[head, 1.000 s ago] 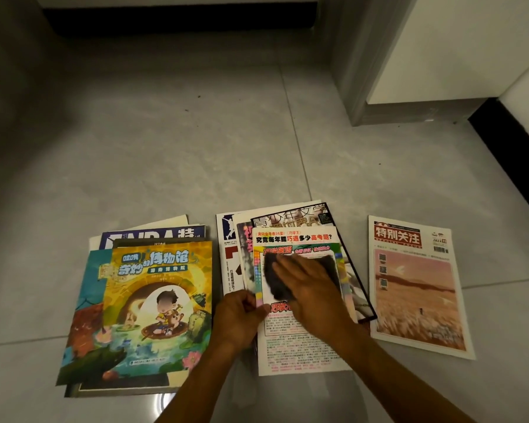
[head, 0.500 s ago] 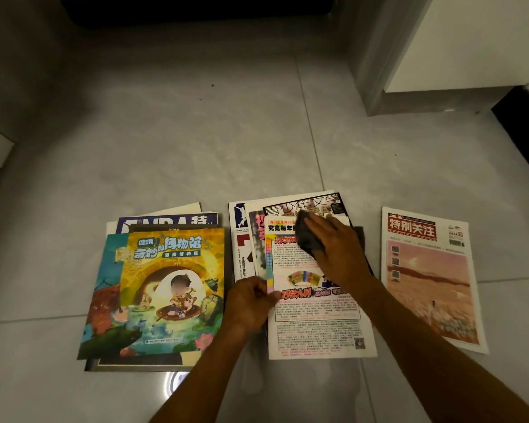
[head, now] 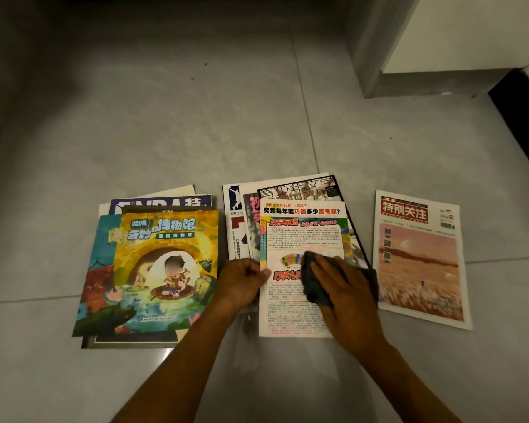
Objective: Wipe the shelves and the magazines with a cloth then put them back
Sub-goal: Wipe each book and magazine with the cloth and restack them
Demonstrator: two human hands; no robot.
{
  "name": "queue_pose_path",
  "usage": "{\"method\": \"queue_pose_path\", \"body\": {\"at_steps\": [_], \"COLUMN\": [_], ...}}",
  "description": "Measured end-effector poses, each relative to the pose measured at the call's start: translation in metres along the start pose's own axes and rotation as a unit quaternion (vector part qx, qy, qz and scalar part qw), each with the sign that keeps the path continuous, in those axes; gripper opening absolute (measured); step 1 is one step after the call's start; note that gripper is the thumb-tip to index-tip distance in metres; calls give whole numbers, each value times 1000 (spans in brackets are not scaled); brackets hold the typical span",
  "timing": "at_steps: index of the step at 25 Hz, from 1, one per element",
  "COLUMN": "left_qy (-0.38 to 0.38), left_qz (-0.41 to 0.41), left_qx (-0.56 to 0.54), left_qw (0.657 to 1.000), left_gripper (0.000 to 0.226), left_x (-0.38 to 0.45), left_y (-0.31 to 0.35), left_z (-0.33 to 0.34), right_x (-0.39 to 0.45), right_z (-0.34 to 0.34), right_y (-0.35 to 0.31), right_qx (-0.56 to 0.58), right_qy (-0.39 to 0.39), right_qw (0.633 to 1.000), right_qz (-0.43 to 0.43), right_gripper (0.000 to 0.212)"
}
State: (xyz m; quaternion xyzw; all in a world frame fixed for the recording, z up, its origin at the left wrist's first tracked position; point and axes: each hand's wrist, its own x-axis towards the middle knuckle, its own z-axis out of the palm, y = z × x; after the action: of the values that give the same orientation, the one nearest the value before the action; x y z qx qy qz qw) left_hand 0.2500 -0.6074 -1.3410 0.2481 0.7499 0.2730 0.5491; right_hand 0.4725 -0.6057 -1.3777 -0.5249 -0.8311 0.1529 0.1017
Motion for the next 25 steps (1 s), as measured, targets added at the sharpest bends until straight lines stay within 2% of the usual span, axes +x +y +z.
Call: {"method": "queue_pose_path", "body": {"at_steps": [1,2,4,7,8,10,13,14,16,18,19,22,23,25], "left_qy": [1,6,23,16,7,1,7,10,20,32,35,43,48,54], "left_qz": [-1,0,14,17,15,17,10,11,17,18,19,26,28,31], "left_qx": [-1,4,29,26,21,20,25,25,28,38,41,42,42,37], "left_qw": [1000,1000,999,999,1000,1000,1000,1000,999,999,998,998,998,997], "left_gripper": [15,17,21,18,16,15,16,16,17,16,15,14,14,15], "left_x": [1,2,3,1,0,0,0,0,0,0,1,3,3,5], "left_y": [-1,-1,-1,0,0,0,2,2,0,-1,-2,-5,-5,-5], "left_z": [0,1,2,1,0,1,2,3,5,6,7,9,10,10], "right_x": [-5,-13,-25,-23,-23,-14,35,53,84,109,121,142,140,117], "right_z": [8,19,29,12,5,-8,-10,-6,3,-1,-5,-19,-20,-16], "right_y": [-23,-47,-75,-36,-16,17,5,-12,-44,-42,-26,26,35,37], "right_qx": [-1,-4,-8,-33,-30,6,10,-5,-15,-29,-29,18,35,49], "right_qy": [0,0,-8,-36,-35,-7,6,-2,-34,-56,-51,-22,-19,-15], "right_qw": [1000,1000,996,988,990,999,996,997,999,996,997,995,992,992], "right_qz": [14,-8,-92,-149,-133,-43,84,78,-8,-69,-52,97,119,111], "right_gripper": [76,81,83,77,73,67,63,67,71,73,73,67,66,65]}}
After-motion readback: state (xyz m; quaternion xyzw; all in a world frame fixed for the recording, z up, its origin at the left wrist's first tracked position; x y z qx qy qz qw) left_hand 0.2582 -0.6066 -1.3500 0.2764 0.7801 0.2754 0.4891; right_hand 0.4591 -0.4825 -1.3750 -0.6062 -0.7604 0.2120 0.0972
